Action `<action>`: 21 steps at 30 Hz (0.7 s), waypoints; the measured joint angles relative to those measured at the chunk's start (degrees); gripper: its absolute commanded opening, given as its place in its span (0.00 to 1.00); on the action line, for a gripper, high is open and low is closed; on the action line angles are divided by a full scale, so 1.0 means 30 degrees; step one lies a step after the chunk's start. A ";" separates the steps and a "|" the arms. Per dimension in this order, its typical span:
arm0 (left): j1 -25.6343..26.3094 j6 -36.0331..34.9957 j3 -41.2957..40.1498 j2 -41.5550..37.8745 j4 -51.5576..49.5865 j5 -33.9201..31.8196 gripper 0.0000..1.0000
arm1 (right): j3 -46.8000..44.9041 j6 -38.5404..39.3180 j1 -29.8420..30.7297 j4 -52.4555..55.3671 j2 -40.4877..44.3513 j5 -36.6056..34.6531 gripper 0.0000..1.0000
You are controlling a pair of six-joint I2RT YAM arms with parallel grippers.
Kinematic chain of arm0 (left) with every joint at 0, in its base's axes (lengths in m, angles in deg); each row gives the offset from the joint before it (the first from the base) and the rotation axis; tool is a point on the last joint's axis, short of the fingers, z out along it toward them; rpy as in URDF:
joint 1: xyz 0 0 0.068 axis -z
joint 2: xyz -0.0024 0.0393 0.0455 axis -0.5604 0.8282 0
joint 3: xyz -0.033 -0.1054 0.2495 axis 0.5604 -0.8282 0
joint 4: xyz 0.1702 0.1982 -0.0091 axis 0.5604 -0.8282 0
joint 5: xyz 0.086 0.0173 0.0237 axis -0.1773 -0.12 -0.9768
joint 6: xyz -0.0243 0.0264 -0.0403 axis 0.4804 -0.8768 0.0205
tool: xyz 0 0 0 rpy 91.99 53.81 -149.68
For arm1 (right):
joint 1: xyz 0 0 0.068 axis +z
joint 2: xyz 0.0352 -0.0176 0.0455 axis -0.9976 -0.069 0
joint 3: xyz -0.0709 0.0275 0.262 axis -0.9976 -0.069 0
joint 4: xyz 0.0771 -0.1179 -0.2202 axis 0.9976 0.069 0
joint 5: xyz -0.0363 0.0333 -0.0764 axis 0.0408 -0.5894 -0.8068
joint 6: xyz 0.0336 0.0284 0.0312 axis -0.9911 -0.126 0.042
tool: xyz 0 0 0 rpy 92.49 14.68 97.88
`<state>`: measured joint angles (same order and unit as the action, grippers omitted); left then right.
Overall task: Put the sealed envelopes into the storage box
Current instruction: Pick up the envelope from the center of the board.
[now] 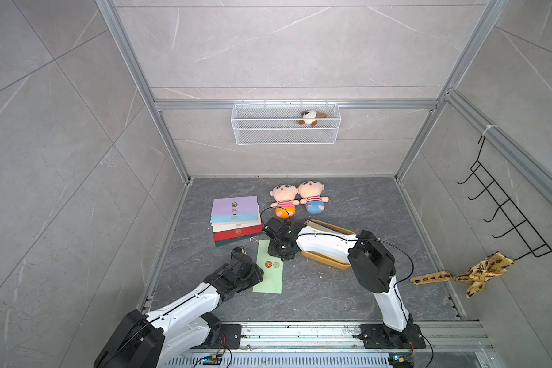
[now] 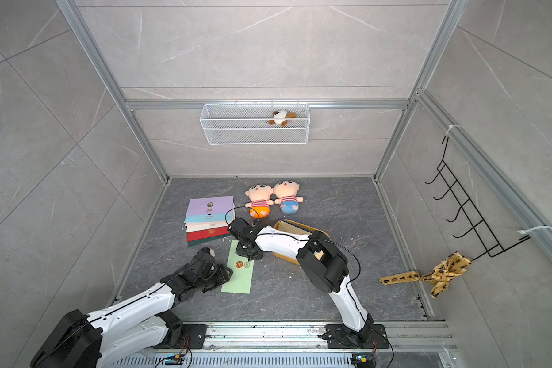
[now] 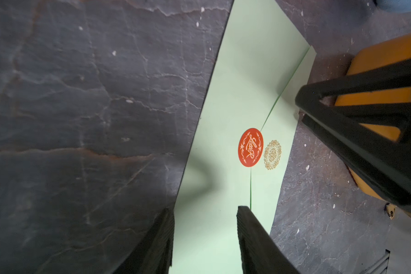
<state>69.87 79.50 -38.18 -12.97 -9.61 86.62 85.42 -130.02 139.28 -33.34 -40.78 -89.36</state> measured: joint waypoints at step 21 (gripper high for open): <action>0.0714 -0.0095 0.0401 0.1559 0.1909 0.2288 0.55 | 1.7515 0.5872 -0.0357 0.7329 -0.8094 0.3381 0.39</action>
<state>72.01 79.22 -36.97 -8.29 -3.88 93.48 137.96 -112.40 138.21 -11.35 -65.06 -79.22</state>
